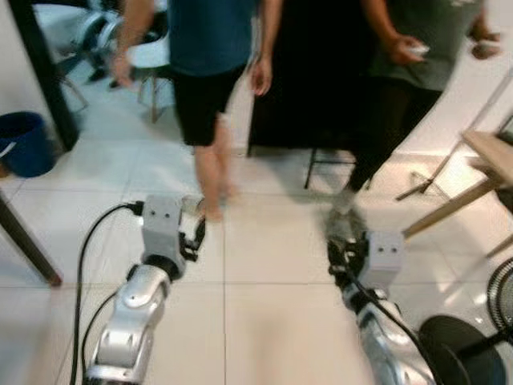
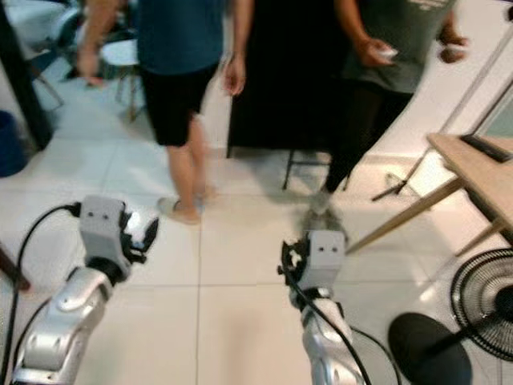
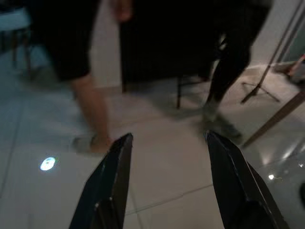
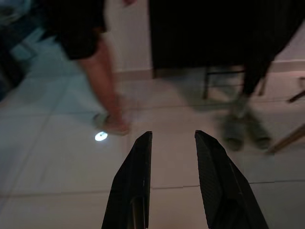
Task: Setting the table
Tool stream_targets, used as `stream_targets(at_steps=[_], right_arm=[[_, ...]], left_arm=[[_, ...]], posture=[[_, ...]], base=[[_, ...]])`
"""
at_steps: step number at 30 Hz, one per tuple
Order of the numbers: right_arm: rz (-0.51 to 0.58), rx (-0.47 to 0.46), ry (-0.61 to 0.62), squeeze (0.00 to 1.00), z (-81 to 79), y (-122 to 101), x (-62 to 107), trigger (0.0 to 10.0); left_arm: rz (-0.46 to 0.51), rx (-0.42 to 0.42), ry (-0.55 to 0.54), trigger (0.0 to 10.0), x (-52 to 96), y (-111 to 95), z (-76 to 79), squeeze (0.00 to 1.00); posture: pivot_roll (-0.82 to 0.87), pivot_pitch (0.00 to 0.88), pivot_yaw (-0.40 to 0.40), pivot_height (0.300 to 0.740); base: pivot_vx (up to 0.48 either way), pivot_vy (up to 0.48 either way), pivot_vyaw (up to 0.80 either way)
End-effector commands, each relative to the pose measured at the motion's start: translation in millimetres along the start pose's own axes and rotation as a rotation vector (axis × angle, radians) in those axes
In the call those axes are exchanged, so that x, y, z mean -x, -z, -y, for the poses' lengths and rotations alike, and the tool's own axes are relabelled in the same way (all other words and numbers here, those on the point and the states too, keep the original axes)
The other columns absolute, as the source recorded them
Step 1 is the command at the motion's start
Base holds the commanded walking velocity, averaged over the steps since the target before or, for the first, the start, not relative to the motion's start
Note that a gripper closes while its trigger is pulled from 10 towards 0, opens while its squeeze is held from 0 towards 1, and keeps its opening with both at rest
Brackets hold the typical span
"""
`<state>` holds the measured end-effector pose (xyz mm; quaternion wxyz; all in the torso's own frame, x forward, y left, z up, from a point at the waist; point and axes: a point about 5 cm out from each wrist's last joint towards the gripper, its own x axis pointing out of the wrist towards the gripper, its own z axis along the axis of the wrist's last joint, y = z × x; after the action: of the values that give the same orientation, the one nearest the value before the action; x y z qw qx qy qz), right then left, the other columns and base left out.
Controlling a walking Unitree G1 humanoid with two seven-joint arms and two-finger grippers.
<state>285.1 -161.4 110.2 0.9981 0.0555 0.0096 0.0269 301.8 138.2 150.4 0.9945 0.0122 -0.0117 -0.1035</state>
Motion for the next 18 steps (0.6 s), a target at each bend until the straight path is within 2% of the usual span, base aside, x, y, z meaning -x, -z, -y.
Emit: stream_targets(at_steps=[1,18], right_arm=[[-0.016,-0.01,0.008,0.0,1.1,4.3,2.7,10.0],[-0.012,-0.018,0.008,0.0,-0.8,3.2,2.6,10.0]], left_arm=[[-0.015,0.003,-0.009,10.0,2.0,3.5,-1.7,0.0],[0.005,0.067,-0.018,10.0,2.4,-3.4,-4.3,0.0]], posture=[[-0.1,0.0,-0.006,0.74],[-0.09,0.0,-0.005,0.74]], base=[[0.0,0.0,-0.8],[0.0,0.0,-0.8]])
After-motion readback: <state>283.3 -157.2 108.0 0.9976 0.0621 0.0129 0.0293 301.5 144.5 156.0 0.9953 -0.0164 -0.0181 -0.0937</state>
